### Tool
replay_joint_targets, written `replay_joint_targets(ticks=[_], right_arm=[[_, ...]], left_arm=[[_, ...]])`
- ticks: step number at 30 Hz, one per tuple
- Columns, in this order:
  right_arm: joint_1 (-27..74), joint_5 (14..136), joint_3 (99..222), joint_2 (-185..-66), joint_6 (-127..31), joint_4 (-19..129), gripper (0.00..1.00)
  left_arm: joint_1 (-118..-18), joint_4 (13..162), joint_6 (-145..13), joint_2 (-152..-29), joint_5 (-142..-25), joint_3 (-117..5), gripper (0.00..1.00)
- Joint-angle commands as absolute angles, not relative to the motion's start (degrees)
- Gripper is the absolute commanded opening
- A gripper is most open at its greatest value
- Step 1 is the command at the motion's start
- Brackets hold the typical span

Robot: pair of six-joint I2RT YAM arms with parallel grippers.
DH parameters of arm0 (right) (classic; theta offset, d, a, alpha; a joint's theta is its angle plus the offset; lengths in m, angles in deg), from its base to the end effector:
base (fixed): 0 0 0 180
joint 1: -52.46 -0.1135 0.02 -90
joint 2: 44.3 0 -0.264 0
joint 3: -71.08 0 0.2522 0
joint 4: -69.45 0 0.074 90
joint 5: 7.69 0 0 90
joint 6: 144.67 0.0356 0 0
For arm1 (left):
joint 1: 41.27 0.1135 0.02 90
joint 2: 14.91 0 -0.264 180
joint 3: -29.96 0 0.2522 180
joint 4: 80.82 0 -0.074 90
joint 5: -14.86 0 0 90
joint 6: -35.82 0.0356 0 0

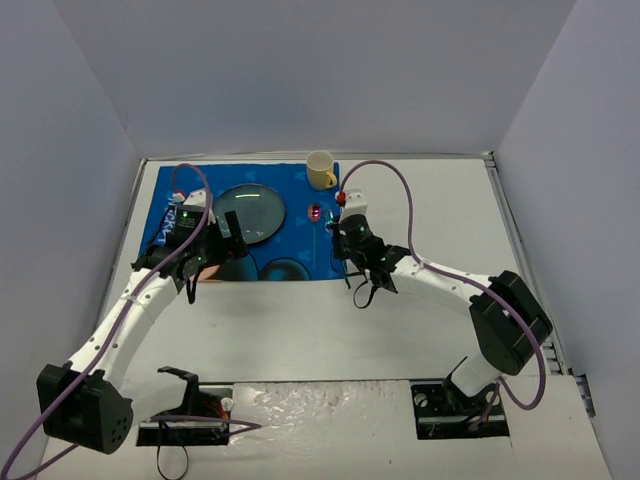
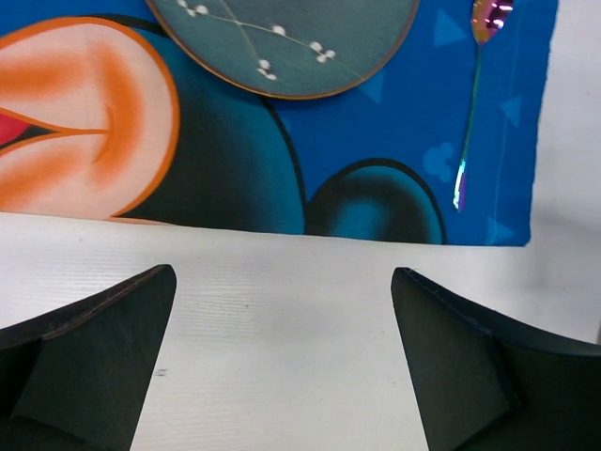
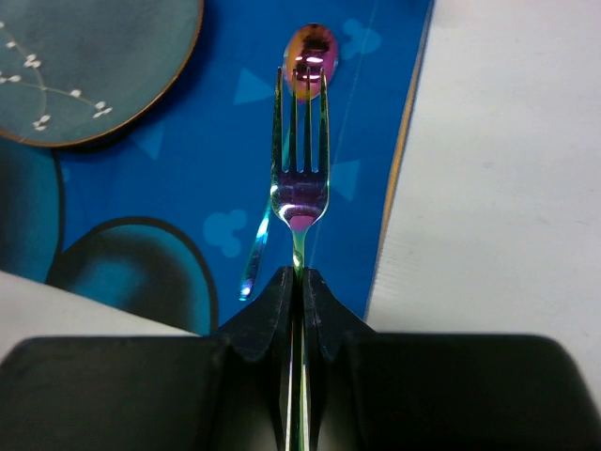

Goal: Set the dinner table for one person

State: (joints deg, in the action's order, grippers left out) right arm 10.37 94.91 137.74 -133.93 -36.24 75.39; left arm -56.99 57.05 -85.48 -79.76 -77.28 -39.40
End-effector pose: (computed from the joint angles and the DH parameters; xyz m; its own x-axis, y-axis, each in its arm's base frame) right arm 0.2683 0.2318 0.2472 -0.3641 0.0869 -0.9273 -0.4050 0.8818 0.2417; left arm 0.2365 -0.0679 0.3054 -0.6575 -0.3543 -0.6650 -0.0496 0.9010 -0.4310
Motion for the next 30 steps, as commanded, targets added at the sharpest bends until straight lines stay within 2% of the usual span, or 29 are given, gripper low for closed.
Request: replay_joint_targets(ticks=[1, 7, 15, 20, 30], right_arm=[[7.5, 96.7, 138.93, -133.16, -34.9, 81.07, 0.0], [5.62, 95.65, 138.62, -132.49, -32.95, 82.43, 0.0], [4.83, 95.59, 137.04, -130.19, -29.9, 85.05, 0.0], [4.56, 94.5, 136.21, -129.55, -28.52, 86.16, 0.0], [4.56, 94.7, 134.51, -127.83, -27.32, 87.76, 0.0]], left_arm=[[-60.85, 62.9, -89.67, -81.58, -75.67, -42.65, 0.97], [-66.16, 68.36, -91.38, -87.5, -75.67, -46.98, 0.95], [-70.6, 79.1, -94.39, -93.6, -75.76, -48.2, 0.88], [-72.16, 81.69, -94.88, -97.52, -77.26, -51.13, 0.77], [-72.69, 86.74, -97.38, -101.87, -80.34, -52.41, 0.62]])
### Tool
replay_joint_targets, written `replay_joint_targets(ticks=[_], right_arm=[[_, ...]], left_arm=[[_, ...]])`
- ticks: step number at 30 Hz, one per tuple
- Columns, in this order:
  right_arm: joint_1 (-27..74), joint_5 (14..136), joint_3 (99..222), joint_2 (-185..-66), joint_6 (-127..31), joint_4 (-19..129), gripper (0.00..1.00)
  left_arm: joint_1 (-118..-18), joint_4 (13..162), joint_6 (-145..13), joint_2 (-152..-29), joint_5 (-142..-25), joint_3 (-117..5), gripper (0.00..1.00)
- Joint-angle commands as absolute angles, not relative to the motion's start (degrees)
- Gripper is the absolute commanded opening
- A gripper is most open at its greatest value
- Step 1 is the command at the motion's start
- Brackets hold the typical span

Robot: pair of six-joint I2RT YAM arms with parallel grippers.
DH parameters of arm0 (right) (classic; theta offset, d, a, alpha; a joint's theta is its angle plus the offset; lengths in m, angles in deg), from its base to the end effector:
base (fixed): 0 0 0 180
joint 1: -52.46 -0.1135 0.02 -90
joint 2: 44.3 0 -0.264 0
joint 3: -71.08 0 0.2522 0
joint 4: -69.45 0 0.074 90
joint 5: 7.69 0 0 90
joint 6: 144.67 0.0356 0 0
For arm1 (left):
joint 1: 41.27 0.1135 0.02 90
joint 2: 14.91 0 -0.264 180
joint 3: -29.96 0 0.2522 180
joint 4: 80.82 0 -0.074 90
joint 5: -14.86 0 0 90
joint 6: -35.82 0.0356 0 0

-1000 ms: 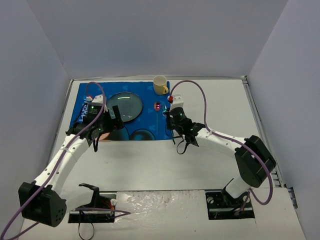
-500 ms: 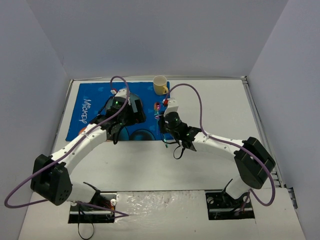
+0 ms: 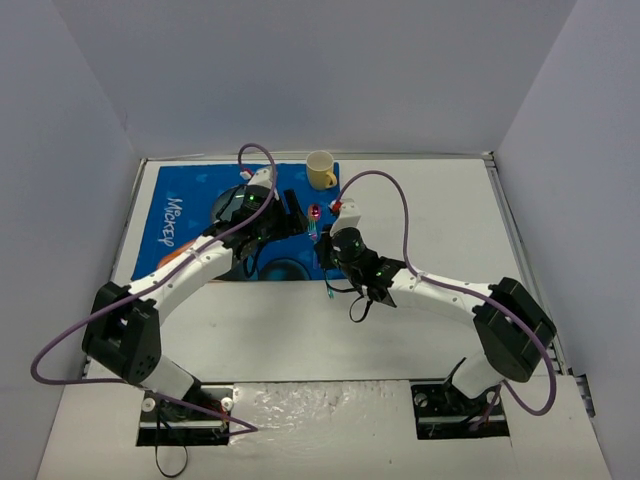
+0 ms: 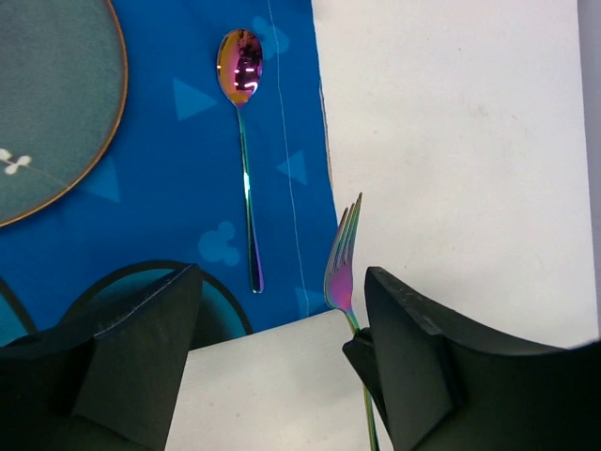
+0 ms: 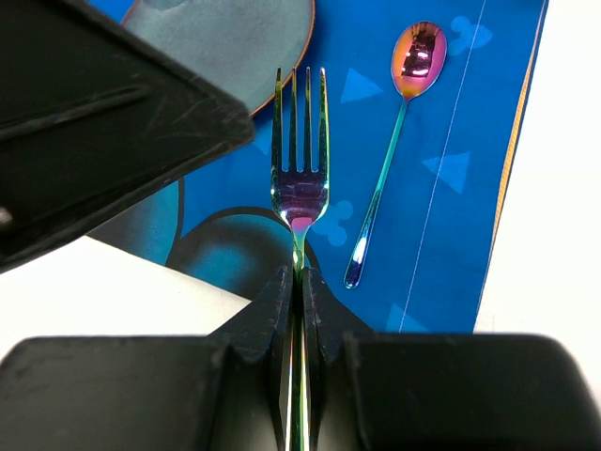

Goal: Set the dinner table for one person

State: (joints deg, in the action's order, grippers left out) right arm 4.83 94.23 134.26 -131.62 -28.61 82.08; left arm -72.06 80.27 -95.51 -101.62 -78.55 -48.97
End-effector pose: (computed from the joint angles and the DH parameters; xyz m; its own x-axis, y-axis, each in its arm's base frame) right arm 0.2376 0.2495 0.2524 -0.3784 0.2229 -0.8984 -0.4678 0.7914 0.3935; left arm 0.3018 -0.1823 0.2937 -0.6573 -0.3757 -0.6533 0.1632 0.7753 -0.6101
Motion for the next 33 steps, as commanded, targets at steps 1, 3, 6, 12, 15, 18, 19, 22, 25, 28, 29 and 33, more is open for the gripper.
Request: replay_joint_targets(ticks=[1, 3, 6, 12, 15, 18, 19, 22, 25, 28, 29, 33], right_arm=[[4.56, 94.67, 134.3, -127.69, -27.19, 88.01, 0.0], [4.56, 94.5, 134.15, -127.56, -26.82, 88.43, 0.0], [4.57, 94.16, 134.04, -127.54, -26.33, 88.84, 0.0], [4.65, 93.56, 133.67, -127.77, -25.42, 89.6, 0.0], [4.65, 93.57, 133.43, -127.63, -25.3, 89.88, 0.0], [4.65, 93.65, 133.27, -127.71, -25.22, 89.97, 0.0], [4.65, 93.65, 133.27, -127.66, -25.17, 89.97, 0.0], [4.68, 93.76, 133.27, -127.63, -25.17, 89.97, 0.0], [4.65, 93.82, 133.33, -127.8, -25.14, 89.9, 0.0], [4.65, 93.82, 133.27, -127.93, -25.2, 89.97, 0.0], [4.65, 93.82, 133.27, -128.06, -25.14, 89.97, 0.0], [4.7, 93.74, 133.35, -128.28, -25.14, 90.09, 0.0]], left_arm=[[-72.74, 86.83, -97.42, -102.16, -80.43, -52.46, 0.61], [-72.84, 86.9, -97.54, -102.64, -80.63, -52.51, 0.58], [-72.92, 88.09, -98.32, -103.35, -81.84, -52.17, 0.56], [-73.08, 92.86, -98.96, -103.77, -84.81, -50.63, 0.5], [-73.08, 93.94, -99.27, -103.77, -85.52, -49.88, 0.43], [-73.08, 94.12, -99.53, -103.87, -85.96, -49.54, 0.39], [-73.08, 94.12, -99.63, -103.96, -86.11, -49.5, 0.37], [-73.08, 94.09, -99.88, -104.06, -86.48, -49.34, 0.33], [-73.17, 93.95, -99.86, -103.77, -86.39, -49.09, 0.28], [-73.15, 93.47, -99.47, -103.36, -86.16, -48.91, 0.24], [-73.08, 93.33, -99.26, -103.15, -85.95, -48.85, 0.23], [-73.08, 92.86, -98.74, -102.98, -85.65, -48.76, 0.17]])
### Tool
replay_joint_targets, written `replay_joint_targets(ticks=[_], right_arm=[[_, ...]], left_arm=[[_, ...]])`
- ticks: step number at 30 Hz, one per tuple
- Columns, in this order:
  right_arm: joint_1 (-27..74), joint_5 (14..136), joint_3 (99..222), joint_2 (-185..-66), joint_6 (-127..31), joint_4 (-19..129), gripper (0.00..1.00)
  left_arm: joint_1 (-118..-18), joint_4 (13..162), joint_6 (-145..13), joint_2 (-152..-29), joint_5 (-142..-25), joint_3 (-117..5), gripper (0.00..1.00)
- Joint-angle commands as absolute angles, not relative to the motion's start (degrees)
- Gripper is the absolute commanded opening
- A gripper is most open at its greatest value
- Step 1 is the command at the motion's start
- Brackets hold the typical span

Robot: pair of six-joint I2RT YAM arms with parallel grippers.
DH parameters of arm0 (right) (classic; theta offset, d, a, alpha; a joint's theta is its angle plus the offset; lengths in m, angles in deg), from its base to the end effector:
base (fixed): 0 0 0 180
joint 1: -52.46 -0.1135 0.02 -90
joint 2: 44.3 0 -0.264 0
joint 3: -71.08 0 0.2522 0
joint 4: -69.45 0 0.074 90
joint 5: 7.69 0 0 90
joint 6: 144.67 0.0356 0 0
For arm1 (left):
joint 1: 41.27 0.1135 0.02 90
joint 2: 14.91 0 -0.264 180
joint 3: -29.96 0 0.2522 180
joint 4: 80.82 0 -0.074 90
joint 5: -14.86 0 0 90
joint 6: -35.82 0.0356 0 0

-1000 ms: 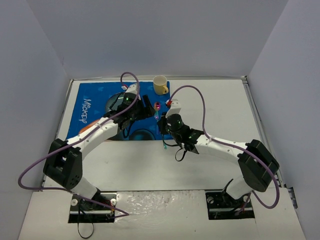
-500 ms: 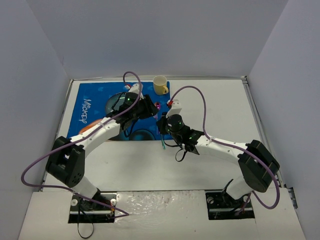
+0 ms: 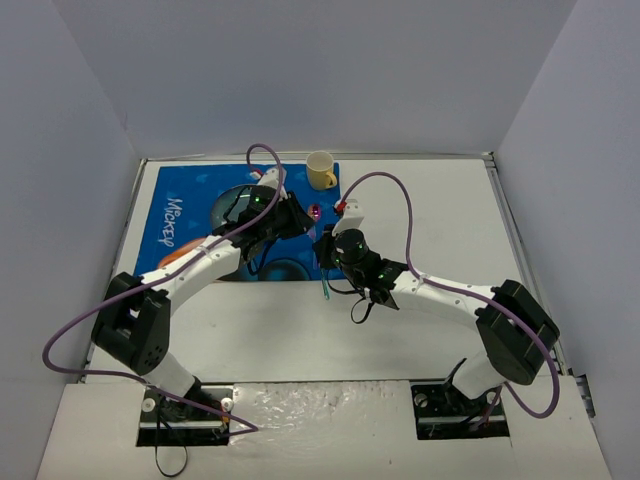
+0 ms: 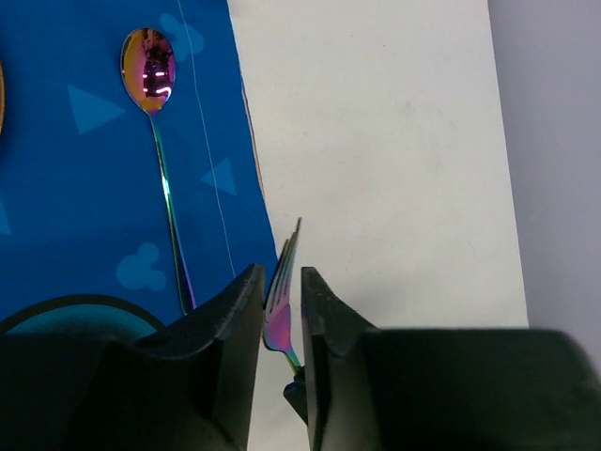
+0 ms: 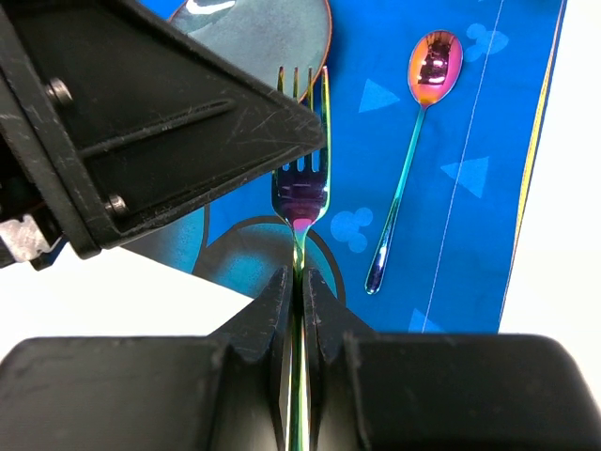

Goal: Set the dinner table for one person

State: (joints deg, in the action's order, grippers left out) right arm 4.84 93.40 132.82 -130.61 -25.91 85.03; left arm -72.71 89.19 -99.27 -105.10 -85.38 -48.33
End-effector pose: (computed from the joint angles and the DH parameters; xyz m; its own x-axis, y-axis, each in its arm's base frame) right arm 0.2342 0.2465 0.2551 -0.3795 0.2846 -0.8803 -0.4725 0.7584 0.4489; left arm 0.3114 -0.1978 0.2848 -0.6878 -0.3964 -0.6082 0.2365 0.6697 -0.7039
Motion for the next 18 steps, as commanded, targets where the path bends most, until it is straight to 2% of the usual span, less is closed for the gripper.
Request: replay_joint_targets(ticks=[1, 6, 12, 16, 18], right_arm=[[4.69, 93.74, 133.35, -128.36, -25.14, 90.11, 0.0], [4.65, 93.54, 133.44, -128.59, -25.24, 89.95, 0.0], [4.65, 93.47, 133.79, -128.59, -25.66, 89.27, 0.03], [4.65, 93.37, 134.2, -128.6, -26.05, 88.36, 0.2], [4.65, 93.3, 134.68, -128.68, -26.37, 87.41, 0.33]], left_arm=[[-73.08, 92.81, -98.63, -102.98, -85.6, -48.76, 0.14], [-73.08, 92.67, -97.42, -102.87, -85.6, -48.76, 0.0], [-73.09, 94.19, -94.29, -102.28, -86.73, -48.32, 0.0], [-73.0, 95.04, -89.65, -101.38, -87.59, -47.55, 0.0], [-72.99, 91.91, -83.86, -100.59, -87.33, -48.41, 0.0]])
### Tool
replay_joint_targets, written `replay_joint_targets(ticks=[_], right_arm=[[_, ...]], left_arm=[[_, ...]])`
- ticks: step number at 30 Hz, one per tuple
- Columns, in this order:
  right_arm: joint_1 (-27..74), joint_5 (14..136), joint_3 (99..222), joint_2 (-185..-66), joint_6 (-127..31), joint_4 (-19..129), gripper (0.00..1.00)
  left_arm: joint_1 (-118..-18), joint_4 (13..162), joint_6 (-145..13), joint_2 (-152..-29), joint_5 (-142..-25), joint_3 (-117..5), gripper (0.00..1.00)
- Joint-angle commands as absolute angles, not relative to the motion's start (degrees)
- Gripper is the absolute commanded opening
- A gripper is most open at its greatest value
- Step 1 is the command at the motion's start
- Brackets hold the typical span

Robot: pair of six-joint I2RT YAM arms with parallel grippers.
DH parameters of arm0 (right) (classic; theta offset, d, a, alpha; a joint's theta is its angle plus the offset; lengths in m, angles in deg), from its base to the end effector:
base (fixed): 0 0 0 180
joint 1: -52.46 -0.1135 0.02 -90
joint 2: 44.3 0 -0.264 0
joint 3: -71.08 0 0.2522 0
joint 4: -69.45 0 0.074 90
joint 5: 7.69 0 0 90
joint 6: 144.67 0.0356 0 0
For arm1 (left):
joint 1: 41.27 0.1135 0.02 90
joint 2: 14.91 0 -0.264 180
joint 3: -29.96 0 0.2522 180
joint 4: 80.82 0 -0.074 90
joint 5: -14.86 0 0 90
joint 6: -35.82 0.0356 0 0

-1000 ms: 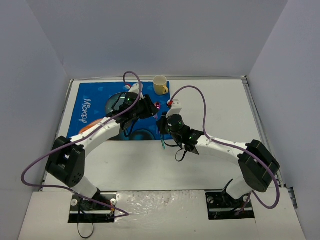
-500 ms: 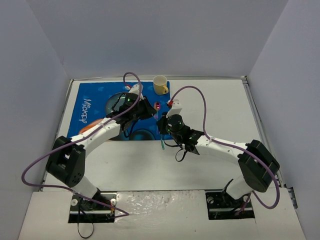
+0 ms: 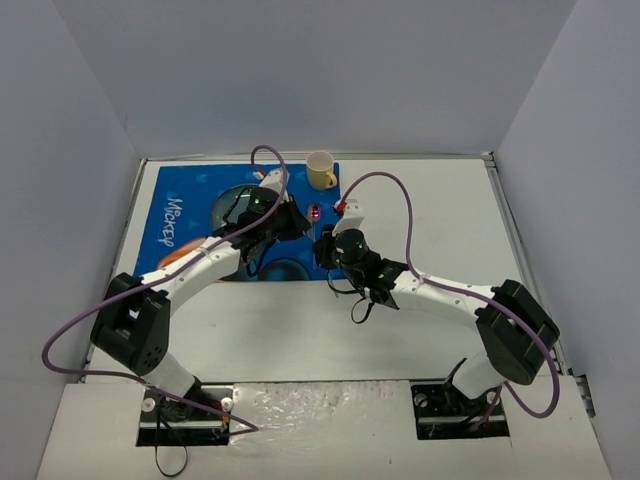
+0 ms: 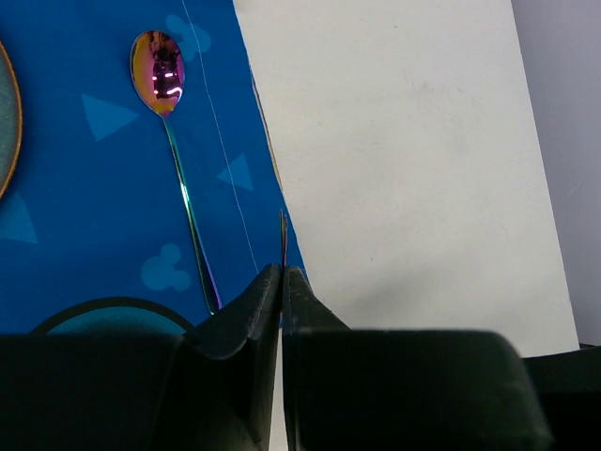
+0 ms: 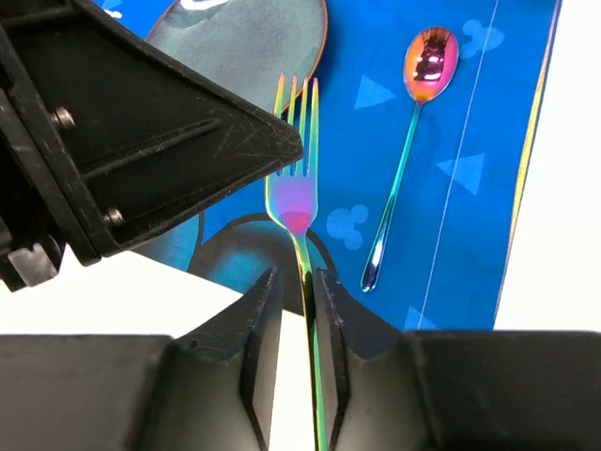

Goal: Set the dinner table for one person

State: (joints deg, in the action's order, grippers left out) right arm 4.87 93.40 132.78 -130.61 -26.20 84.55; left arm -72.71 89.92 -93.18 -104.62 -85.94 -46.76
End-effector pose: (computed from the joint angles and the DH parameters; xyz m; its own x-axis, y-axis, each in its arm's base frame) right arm 0.2342 0.2462 0.2539 -0.3824 0.2750 -0.8821 -0.4713 0.7631 0.4422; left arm 0.3082 -0.1962 0.2795 -0.6666 -0.3170 -0.6746 0.3099 0.7053 -0.6376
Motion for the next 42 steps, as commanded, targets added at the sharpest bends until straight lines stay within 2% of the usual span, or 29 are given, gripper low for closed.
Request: replay_joint_targets(ticks=[1, 5, 7, 8, 12, 16, 21, 28, 36, 42], right_arm=[[4.69, 93.3, 134.82, -128.68, -26.56, 87.07, 0.37], [4.68, 93.1, 135.11, -128.25, -27.26, 86.18, 0.53], [4.65, 93.04, 135.2, -127.54, -27.6, 85.23, 0.65], [4.65, 93.13, 135.21, -127.5, -27.66, 85.12, 0.66], [5.0, 94.96, 135.01, -123.79, -29.9, 80.23, 0.88], [6.51, 96.04, 133.16, -117.67, -31.48, 77.06, 0.95], [10.17, 94.85, 130.1, -111.5, -32.77, 74.42, 1.0], [18.69, 89.39, 126.29, -105.32, -34.17, 71.17, 1.0], [21.06, 86.57, 124.58, -101.62, -36.01, 69.07, 1.0], [23.79, 84.45, 124.3, -101.98, -36.05, 68.06, 1.0]], left_arm=[[-72.84, 91.12, -82.43, -100.26, -86.77, -48.67, 0.0], [-71.48, 90.73, -78.82, -98.47, -86.41, -48.23, 0.0], [-69.84, 91.74, -77.74, -97.36, -86.92, -47.18, 0.0], [-69.67, 91.79, -77.61, -97.29, -87.08, -47.14, 0.0], [-62.88, 91.4, -73.26, -95.07, -95.07, -46.11, 0.0], [-53.01, 89.02, -68.51, -93.84, -102.38, -46.19, 0.0], [-45.08, 83.29, -59.94, -94.43, -108.13, -48.55, 0.0], [-34.41, 77.6, -46.16, -97.59, -112.98, -53.08, 0.0], [-23.55, 65.69, -34.84, -110.11, -131.77, -65.46, 0.0], [-20.97, 55.73, -26.01, -119.38, -137.0, -76.22, 0.0]])
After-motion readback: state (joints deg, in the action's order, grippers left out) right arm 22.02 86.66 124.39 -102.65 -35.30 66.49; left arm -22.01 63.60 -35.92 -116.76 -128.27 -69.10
